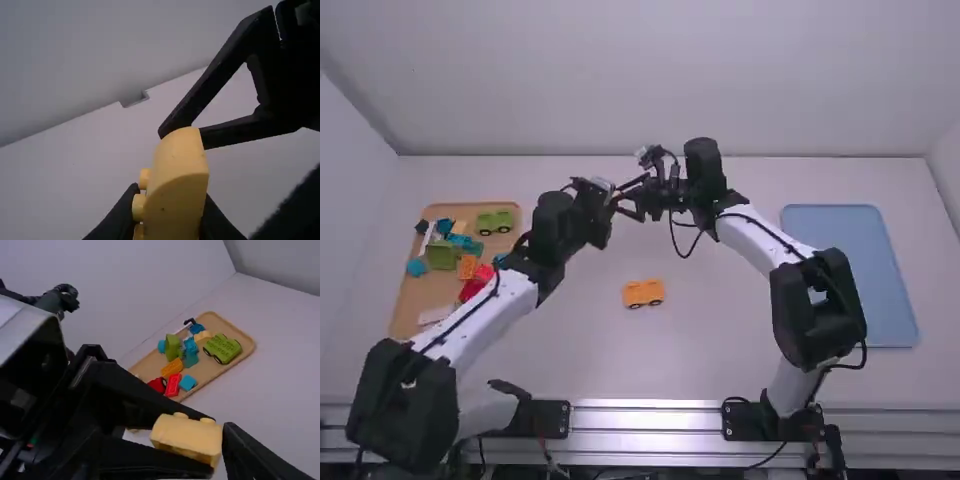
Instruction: Assemble lego blocks to make yellow taxi
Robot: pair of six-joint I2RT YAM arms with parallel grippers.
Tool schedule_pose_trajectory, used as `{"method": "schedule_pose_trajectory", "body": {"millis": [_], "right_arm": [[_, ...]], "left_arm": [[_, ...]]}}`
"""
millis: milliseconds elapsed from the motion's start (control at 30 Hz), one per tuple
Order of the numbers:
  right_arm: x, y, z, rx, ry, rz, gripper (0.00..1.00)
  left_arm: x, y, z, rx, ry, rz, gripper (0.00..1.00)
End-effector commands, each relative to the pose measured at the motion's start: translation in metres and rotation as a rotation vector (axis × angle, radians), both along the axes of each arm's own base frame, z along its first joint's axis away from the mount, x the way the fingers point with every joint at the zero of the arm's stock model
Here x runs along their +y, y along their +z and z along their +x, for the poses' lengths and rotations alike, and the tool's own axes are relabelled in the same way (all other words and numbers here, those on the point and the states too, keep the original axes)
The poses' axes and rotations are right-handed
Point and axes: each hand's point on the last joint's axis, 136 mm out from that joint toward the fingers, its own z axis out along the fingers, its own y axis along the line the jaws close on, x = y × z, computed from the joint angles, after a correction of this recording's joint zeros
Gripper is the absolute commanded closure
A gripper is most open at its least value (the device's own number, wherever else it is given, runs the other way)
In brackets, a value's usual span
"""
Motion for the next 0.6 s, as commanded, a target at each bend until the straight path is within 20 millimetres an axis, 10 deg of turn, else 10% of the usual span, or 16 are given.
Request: {"method": "schedule_pose_trajectory", "body": {"millis": [0, 567], "right_arm": [[0.007, -0.005, -0.006, 0.015, 0.021, -0.003, 0.38], [0.017, -0.012, -0.001, -0.002, -0.044, -0.047, 0.69]], "left_arm": [[-0.004, -0.003, 0.001, 0.011, 0.000, -0.031, 0.98], [-0.015, 0.001, 0.011, -0.015, -0.021, -0.108, 0.98]]}}
